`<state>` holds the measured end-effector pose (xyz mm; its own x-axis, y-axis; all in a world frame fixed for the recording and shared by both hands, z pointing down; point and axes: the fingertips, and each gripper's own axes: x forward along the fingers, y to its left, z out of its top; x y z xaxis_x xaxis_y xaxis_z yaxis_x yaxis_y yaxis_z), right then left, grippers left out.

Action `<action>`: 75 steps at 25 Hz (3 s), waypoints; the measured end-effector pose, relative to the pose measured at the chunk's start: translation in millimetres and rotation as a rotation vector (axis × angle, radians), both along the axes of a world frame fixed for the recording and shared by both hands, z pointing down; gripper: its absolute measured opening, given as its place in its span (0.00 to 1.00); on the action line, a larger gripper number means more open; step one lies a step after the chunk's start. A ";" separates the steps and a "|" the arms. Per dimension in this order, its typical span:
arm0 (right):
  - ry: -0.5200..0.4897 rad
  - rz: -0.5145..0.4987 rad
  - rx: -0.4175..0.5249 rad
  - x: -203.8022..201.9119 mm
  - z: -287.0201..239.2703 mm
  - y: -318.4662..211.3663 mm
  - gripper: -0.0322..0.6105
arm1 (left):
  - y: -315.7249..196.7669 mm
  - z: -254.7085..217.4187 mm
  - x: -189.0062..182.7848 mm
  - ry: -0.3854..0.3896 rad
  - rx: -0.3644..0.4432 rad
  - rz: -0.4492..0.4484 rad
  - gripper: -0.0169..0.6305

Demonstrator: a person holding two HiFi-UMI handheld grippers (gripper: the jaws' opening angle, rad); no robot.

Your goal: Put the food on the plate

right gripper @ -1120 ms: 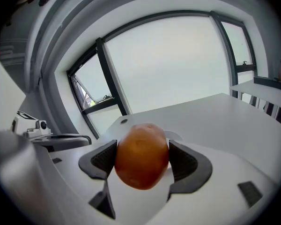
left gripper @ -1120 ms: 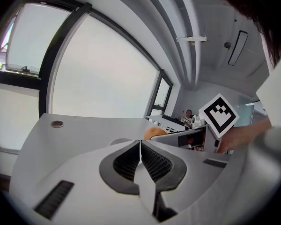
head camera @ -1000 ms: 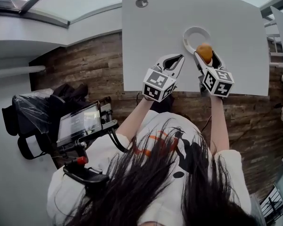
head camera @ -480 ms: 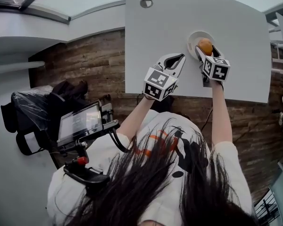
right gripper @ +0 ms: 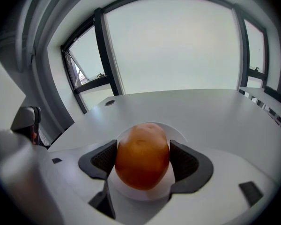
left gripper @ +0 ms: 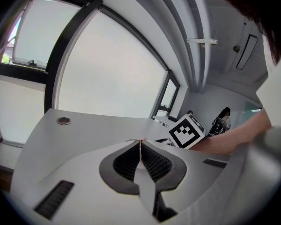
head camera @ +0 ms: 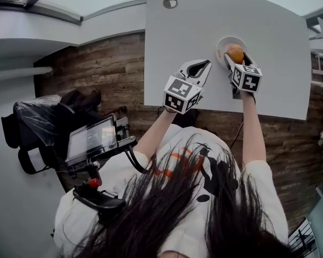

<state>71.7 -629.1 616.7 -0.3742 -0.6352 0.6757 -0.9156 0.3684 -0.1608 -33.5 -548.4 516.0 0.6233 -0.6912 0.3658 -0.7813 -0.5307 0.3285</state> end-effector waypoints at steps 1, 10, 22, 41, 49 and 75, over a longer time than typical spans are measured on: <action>-0.013 0.005 0.001 -0.4 -0.7 -1.1 0.58 | -0.3 0.2 -0.3 0.000 0.000 -0.001 0.04; -0.060 0.030 0.000 -2.5 -14.7 -3.0 0.58 | -0.3 2.2 -3.5 -0.009 -0.001 0.001 0.04; -0.155 0.042 0.170 1.3 -87.5 48.5 0.58 | 19.5 -15.1 12.8 -0.005 0.040 0.026 0.04; -0.336 0.118 0.243 65.2 -144.6 258.5 0.32 | 171.7 -60.4 109.4 -0.028 0.155 0.083 0.04; -0.338 0.037 0.265 82.6 -153.0 355.9 0.32 | 270.2 -72.1 143.2 -0.006 0.189 0.047 0.04; -0.384 0.116 0.261 74.1 -152.5 479.7 0.32 | 407.9 -68.7 118.8 -0.040 0.162 0.093 0.04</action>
